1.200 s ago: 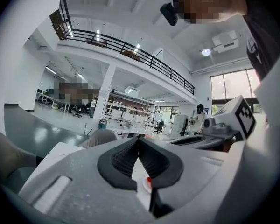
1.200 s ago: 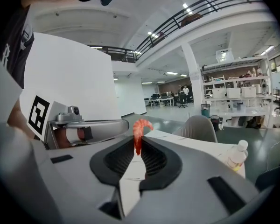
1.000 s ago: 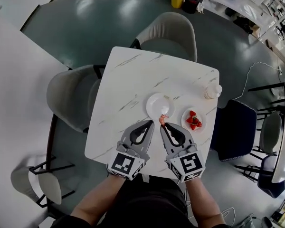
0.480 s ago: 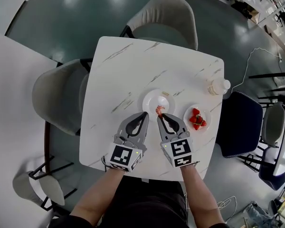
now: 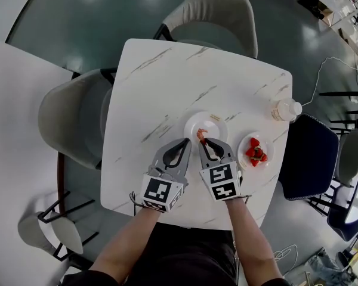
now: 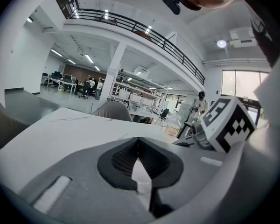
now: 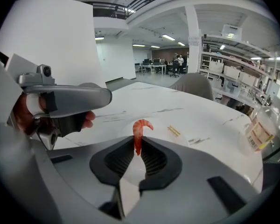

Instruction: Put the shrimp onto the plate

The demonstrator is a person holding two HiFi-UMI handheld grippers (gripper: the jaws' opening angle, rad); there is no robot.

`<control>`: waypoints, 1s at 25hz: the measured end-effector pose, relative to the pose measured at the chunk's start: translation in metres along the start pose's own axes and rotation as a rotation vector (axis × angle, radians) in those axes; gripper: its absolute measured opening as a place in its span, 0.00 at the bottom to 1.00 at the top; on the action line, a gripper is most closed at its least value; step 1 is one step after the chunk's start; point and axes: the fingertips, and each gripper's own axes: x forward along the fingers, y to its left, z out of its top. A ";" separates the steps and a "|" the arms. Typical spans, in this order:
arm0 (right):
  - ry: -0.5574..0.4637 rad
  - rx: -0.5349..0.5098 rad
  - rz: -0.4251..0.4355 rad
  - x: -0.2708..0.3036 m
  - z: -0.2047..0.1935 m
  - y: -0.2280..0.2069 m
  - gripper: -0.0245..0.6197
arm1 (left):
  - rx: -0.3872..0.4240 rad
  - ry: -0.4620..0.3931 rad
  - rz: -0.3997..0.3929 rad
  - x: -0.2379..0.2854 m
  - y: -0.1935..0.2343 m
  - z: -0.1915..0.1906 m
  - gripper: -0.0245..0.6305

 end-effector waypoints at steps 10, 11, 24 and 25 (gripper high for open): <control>0.140 -0.042 0.003 0.018 -0.015 0.000 0.11 | -0.017 -0.002 0.012 0.006 0.007 -0.003 0.05; 0.149 -0.045 0.002 0.019 -0.017 0.000 0.11 | -0.018 -0.001 0.014 0.007 0.008 -0.003 0.05; 0.165 -0.064 0.022 0.015 -0.014 0.001 0.12 | -0.008 0.001 0.030 0.000 0.010 -0.002 0.05; 0.151 -0.060 0.018 0.011 -0.011 0.000 0.12 | -0.006 0.001 0.030 -0.001 0.009 -0.001 0.05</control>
